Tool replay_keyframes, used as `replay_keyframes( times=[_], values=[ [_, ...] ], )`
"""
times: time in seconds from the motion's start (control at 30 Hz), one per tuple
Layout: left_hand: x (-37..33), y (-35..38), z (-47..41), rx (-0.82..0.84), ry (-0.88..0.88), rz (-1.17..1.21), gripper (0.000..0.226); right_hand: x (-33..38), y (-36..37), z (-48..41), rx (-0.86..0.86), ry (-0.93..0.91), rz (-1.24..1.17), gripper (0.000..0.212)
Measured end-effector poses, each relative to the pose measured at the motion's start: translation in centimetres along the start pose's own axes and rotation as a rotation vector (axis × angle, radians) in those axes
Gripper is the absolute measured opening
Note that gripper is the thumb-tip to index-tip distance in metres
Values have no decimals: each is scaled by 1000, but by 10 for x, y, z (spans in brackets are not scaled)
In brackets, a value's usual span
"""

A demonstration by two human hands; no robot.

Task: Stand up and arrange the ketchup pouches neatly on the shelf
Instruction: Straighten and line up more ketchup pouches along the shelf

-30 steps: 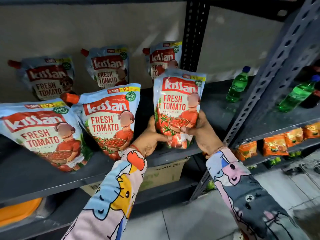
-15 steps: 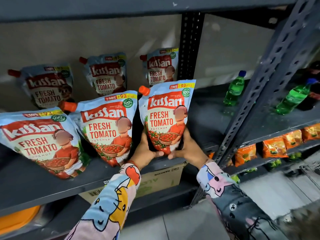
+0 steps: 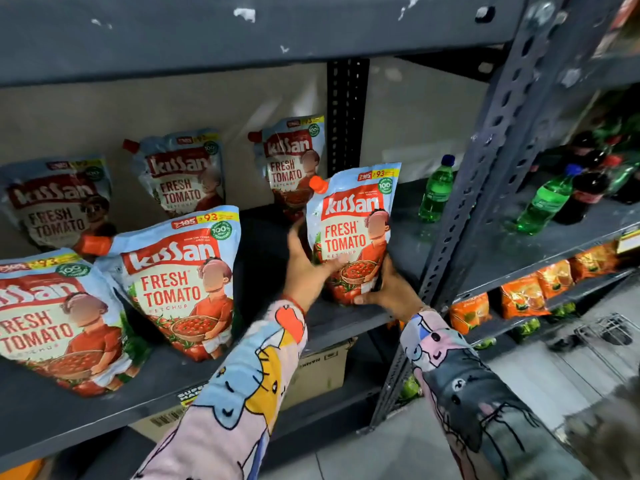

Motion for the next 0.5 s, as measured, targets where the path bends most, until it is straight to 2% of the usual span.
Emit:
replay_keyframes(
  times=[0.07,0.13,0.17,0.27,0.37,0.5],
  values=[
    [-38,7,-14,-20,89,131,56,-4,-1,-3,8,13,18,106],
    [-70,16,-22,-16,167,161,23,-7,1,-5,17,28,25,110],
    [-79,18,-23,-31,184,159,16,-8,2,-5,20,34,27,110],
    [-83,16,-26,-48,161,260,18,-11,5,-4,23,39,4,105],
    [-76,16,-28,29,79,400,19,-13,7,-5,46,31,-2,104],
    [-74,17,-26,80,42,392,19,-14,10,-9,67,17,0,102]
  ],
)
Point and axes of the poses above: each hand's wrist, its own z-axis away from the middle knuckle, its own y-axis out of the palm, x = y × z, the point moved 9 cm from there along -z, towards the middle knuckle, and after that the axes turned 10 degrees about z, right-handed, at the moved point
